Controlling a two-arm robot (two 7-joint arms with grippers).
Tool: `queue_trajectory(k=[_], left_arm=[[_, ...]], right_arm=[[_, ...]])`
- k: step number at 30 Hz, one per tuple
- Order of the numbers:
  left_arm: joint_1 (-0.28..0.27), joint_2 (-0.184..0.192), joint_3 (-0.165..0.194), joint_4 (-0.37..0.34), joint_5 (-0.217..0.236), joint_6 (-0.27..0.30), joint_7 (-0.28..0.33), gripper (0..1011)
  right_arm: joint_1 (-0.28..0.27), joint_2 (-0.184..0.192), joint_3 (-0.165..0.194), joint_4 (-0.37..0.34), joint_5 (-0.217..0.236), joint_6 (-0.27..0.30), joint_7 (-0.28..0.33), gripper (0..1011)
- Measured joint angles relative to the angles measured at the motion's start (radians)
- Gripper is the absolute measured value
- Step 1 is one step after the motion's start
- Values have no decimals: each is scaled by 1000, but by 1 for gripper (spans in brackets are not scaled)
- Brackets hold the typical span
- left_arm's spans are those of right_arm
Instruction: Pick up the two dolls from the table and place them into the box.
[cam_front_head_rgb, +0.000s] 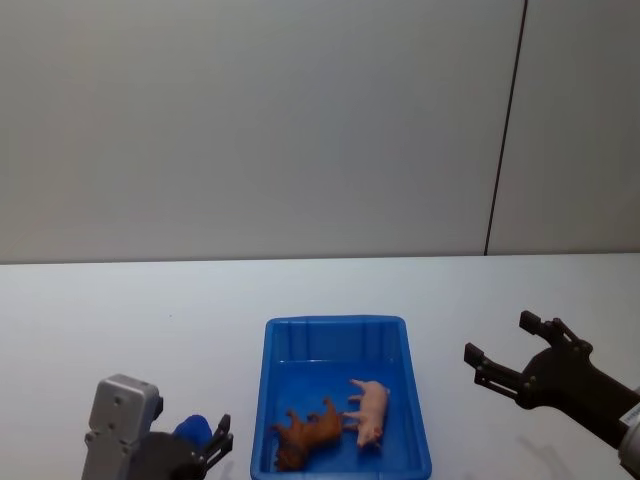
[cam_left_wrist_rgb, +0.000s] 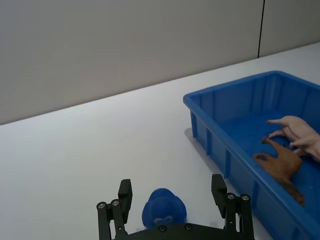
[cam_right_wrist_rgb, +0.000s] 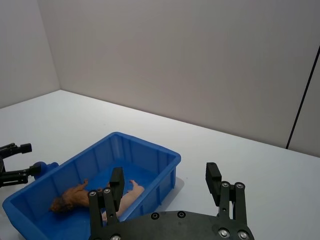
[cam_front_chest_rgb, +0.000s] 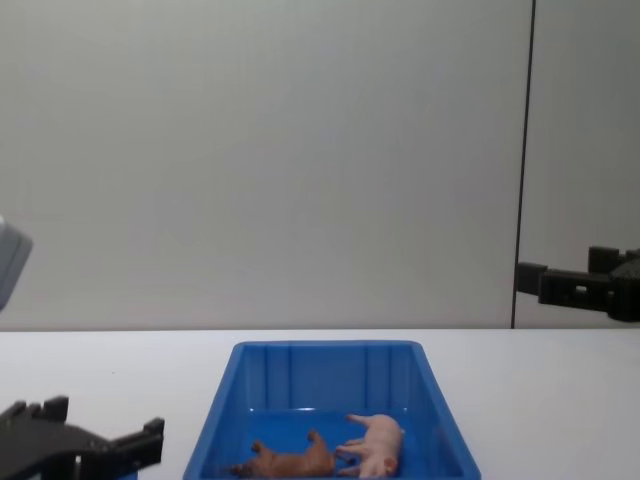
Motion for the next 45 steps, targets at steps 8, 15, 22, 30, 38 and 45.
queue_trajectory(k=[8,15,22,30,38,45], left_arm=[[-9,-12,-1,50,3,6,-38,1001],[-27,-25,-3,96,18,12,-69,988],[-46,-36,-8,136,35,14,-91,808],[-71,-45,-19,170,58,13,-116,544],[-90,-44,-35,165,80,7,-127,462],[-113,-46,-47,136,103,-9,-148,410]], right_arm=[[-1,1,0,-1,1,-1,0,1001],[-1,1,1,-1,1,-1,0,1001],[-1,1,0,-1,1,-1,0,1001],[-1,1,0,-1,1,-1,0,1001],[-1,1,0,-1,1,-1,0,1001],[-1,1,0,-1,1,-1,0,1001]])
